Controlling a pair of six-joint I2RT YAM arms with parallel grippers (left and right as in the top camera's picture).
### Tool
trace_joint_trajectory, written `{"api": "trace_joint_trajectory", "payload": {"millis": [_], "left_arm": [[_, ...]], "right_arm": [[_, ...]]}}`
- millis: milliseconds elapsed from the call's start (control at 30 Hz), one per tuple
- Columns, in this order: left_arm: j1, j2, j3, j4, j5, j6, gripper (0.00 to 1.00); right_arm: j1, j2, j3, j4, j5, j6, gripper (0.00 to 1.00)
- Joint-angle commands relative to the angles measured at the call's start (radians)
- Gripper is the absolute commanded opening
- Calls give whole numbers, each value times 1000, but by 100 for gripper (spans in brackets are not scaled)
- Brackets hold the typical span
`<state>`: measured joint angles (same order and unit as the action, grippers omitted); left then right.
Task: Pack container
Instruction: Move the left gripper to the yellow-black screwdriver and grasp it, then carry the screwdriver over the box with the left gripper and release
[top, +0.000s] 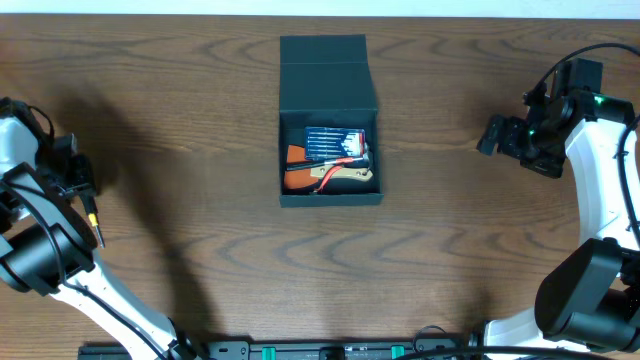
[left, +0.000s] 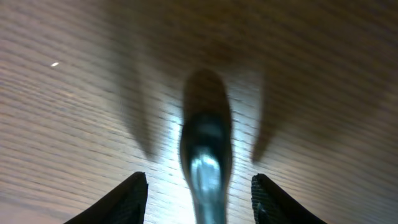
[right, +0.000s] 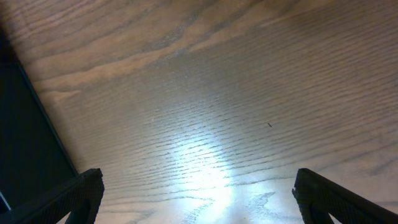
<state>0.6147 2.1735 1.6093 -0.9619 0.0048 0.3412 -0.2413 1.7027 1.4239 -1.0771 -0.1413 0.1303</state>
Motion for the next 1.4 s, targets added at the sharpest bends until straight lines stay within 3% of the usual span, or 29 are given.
{"api": "trace_joint_trajectory", "payload": {"millis": [0,233,367,567,633,800,1033,1200,1367], "left_arm": [[4,15,-48,16,11,-4,52],[4,15,-104,48,15,-30,50],[-3,14,-84,23,66,-74,29],[-47,-6,-1,-43,79,-74,19],[-68,-20,26,-65,79,-74,8],[-158,-85,111,-143,89,-74,6],[-417,-262,189,-211,138,-50,6],[-700,-394,190,-197,100,153,6],[-995,-417,189,-188,-16,396,6]], "right_arm": [[-6,5,1,-1,-5,11,99],[-6,5,1,-5,-5,11,99],[-6,5,1,-12,-5,11,99],[-6,5,1,-15,-5,11,99],[-6,5,1,-15,-5,11,99],[-6,5,1,-15,-5,11,99],[-6,5,1,-13,-5,12,99],[-6,5,1,-12,-6,12,99],[-6,5,1,-11,-6,12,99]]}}
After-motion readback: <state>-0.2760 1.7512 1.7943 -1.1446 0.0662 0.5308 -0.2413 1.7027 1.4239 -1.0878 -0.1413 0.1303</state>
